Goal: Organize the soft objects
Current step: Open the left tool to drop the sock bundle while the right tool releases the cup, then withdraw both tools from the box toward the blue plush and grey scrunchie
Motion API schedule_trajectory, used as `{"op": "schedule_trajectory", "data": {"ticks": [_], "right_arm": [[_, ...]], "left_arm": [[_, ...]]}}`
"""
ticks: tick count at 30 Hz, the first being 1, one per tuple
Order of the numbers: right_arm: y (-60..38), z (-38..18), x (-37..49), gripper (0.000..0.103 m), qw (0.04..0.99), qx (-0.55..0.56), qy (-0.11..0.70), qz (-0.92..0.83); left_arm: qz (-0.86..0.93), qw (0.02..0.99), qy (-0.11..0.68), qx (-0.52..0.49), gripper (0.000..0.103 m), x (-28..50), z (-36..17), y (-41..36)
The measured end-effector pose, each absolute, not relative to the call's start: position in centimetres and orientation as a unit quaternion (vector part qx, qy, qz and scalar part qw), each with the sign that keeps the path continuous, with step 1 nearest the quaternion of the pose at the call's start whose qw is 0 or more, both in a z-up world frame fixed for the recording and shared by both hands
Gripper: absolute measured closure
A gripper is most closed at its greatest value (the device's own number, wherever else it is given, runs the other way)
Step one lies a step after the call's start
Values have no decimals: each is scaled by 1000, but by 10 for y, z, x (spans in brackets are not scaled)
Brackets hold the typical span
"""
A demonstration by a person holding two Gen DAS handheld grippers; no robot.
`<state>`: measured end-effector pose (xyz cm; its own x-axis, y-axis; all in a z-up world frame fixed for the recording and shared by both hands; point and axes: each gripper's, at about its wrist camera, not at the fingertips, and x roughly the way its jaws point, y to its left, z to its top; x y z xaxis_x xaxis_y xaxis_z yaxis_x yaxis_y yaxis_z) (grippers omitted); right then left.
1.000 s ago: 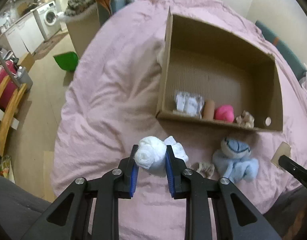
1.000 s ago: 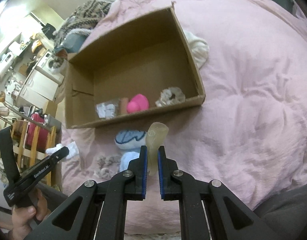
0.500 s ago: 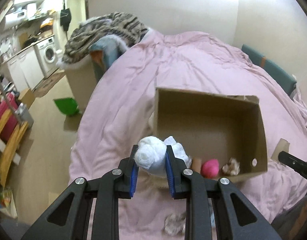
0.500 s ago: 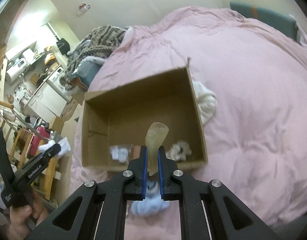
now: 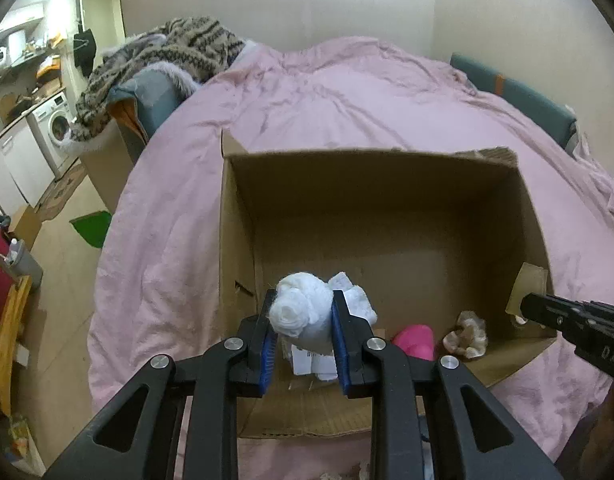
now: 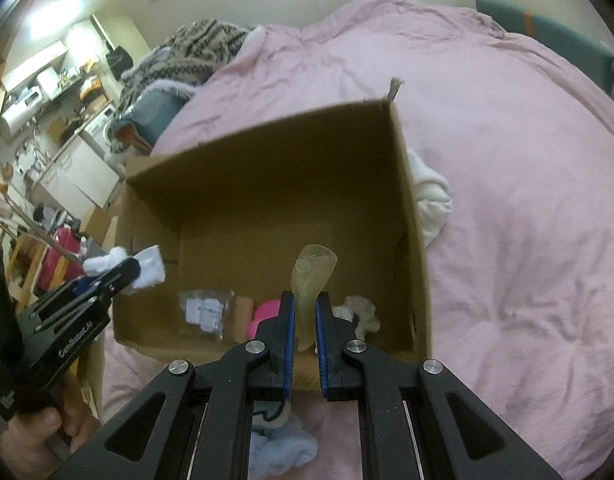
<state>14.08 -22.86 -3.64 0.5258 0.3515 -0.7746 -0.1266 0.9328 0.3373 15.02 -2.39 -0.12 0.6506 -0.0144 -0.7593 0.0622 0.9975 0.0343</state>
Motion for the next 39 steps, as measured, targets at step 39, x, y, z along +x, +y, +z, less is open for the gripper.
{"op": "schedule_trajectory", "data": {"ticks": [39], "right_arm": [[-211,-63,145,81,838,113,512,153]], "left_arm": [[-34,908,417,27,51,140,-6,-24]]}}
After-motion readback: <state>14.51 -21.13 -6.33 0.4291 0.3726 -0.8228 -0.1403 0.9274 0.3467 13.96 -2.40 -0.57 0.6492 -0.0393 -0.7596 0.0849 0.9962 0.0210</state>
